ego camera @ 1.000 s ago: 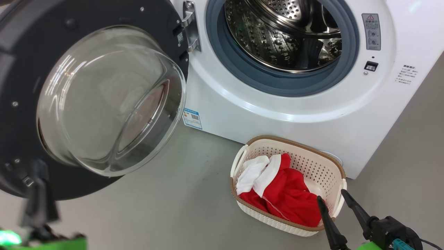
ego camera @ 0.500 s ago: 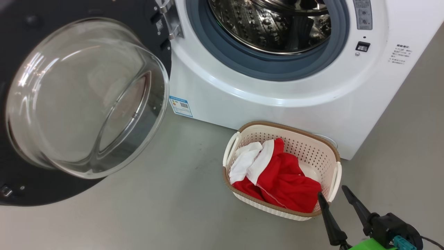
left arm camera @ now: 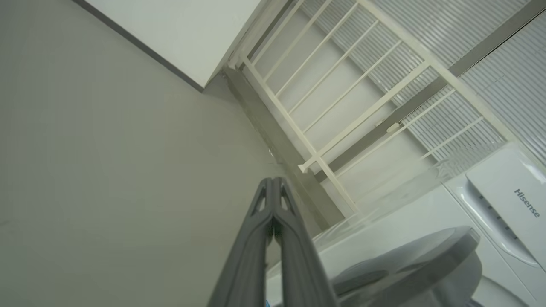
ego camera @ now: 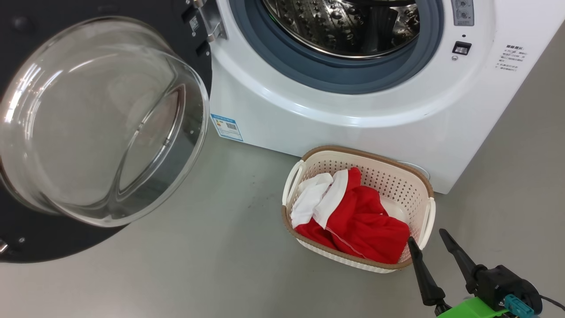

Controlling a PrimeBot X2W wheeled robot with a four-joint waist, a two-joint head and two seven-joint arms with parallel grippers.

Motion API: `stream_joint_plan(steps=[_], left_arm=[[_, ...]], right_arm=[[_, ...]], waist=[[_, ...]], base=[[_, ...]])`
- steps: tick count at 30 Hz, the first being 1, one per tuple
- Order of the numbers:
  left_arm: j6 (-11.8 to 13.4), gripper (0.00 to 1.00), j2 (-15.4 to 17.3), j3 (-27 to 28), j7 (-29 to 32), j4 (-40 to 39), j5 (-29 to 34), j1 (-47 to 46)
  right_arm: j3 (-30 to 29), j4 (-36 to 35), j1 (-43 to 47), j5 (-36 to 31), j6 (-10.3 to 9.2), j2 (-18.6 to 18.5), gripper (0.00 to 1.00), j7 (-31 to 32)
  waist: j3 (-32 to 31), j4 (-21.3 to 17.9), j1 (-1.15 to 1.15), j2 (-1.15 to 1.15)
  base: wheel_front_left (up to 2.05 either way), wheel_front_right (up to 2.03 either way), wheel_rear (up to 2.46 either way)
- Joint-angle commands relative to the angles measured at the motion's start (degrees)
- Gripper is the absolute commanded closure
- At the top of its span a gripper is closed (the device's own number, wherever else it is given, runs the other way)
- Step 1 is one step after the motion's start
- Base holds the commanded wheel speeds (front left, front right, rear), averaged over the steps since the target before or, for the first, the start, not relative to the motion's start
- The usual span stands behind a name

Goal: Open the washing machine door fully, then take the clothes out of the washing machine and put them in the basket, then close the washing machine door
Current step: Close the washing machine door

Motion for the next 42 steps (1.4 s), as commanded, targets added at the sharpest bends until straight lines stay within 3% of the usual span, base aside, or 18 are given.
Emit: stream_joint_plan(steps=[1,11,22,30,42], left_arm=[[-0.3,1.0,5.2,-0.6,4.5,0.0,-1.0,-0.9],[-0.3,1.0,5.2,-7.6,22.2,-5.0,-7.7,4.4],[-0.3,1.0,3.8,-9.9,30.8,-19.8,-16.9,13.3],[-0.3,1.0,2.2,-11.4,34.2,-31.4,-21.8,19.0],[-0.3,1.0,-0.7,-16.1,35.5,-43.3,-24.2,21.6]], right_arm=[[1.4,-1.4,-2.2,-0.5,0.36,-0.3,0.0,-0.4],[1.1,-1.5,-2.0,-0.4,0.36,-0.5,0.0,-0.4],[0.6,-1.7,-1.6,-0.4,0.36,-0.2,0.0,-0.4],[0.5,-1.9,-1.3,-0.3,0.36,-0.1,0.0,-0.4],[0.9,-1.8,-0.4,0.1,0.36,0.1,0.0,-0.4]], waist=[[0.0,0.1,0.0,0.0],[-0.7,0.0,0.0,0.0],[-1.7,-0.5,0.0,0.0],[-2.6,-1.2,0.0,0.0],[-4.3,-3.3,0.0,0.0]], base=[[0.0,0.0,0.0],[0.0,0.0,0.0],[0.0,0.0,0.0],[0.0,0.0,0.0],[0.0,0.0,0.0]])
